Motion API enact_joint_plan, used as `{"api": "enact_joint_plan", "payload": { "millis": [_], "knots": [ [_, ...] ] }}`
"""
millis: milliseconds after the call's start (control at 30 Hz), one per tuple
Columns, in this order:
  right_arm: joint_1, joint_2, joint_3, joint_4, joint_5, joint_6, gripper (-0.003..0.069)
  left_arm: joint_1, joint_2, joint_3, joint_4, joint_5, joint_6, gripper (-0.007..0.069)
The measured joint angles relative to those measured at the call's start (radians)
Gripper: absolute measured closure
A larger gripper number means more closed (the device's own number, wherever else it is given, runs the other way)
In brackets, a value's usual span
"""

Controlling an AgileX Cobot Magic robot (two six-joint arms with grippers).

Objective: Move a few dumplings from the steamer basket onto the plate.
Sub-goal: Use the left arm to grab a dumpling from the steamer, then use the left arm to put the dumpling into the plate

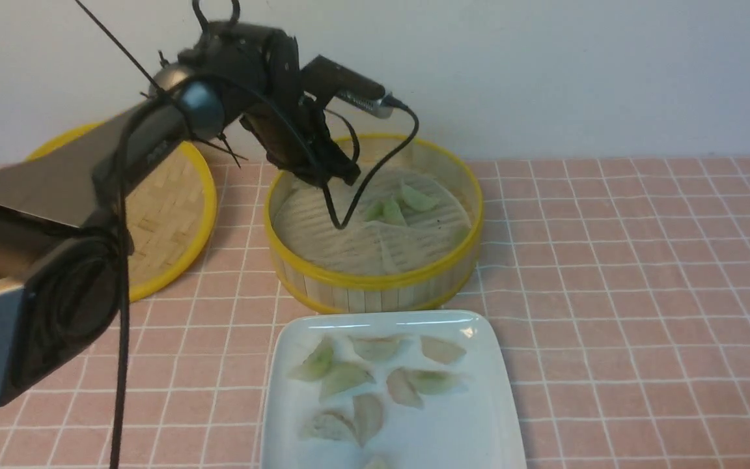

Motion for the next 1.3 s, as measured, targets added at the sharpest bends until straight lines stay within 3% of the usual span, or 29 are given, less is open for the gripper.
{"api": "enact_joint_plan", "payload": {
  "millis": [133,233,467,633,667,933,1000,1033,1200,1300],
  "knots": [
    [0.000,0.000,0.000,0.000,0.000,0.000,0.0673,-0.021,-0.151,0.000,-0.064,0.180,-0.001,0.0480],
    [0.000,0.000,0.000,0.000,0.000,0.000,0.0673,-0.036,-0.235,0.056,-0.135,0.205,0.003,0.0480],
    [0.000,0.000,0.000,0.000,0.000,0.000,0.0673,-0.167,-0.487,0.546,-0.192,0.201,0.003,0.0480],
    [0.000,0.000,0.000,0.000,0.000,0.000,0.0673,-0.307,-0.542,0.806,-0.241,0.033,0.007,0.0480],
    [0.000,0.000,0.000,0.000,0.000,0.000,0.0673,-0.368,-0.534,0.885,-0.257,-0.062,0.008,0.0480],
    [0.000,0.000,0.000,0.000,0.000,0.000,0.0673,-0.445,-0.423,0.938,-0.267,-0.234,0.013,0.0471],
    [0.000,0.000,0.000,0.000,0.000,0.000,0.0673,-0.445,-0.397,0.938,-0.267,-0.252,0.013,0.0396],
    [0.000,0.000,0.000,0.000,0.000,0.000,0.0673,-0.445,-0.397,0.938,-0.267,-0.252,0.013,0.0396],
    [0.000,0.000,0.000,0.000,0.000,0.000,0.0673,-0.445,-0.389,0.924,-0.267,-0.257,0.000,0.0165],
    [0.000,0.000,0.000,0.000,0.000,0.000,0.0673,-0.445,-0.406,0.897,-0.257,-0.224,-0.042,0.0178]
  ]
}}
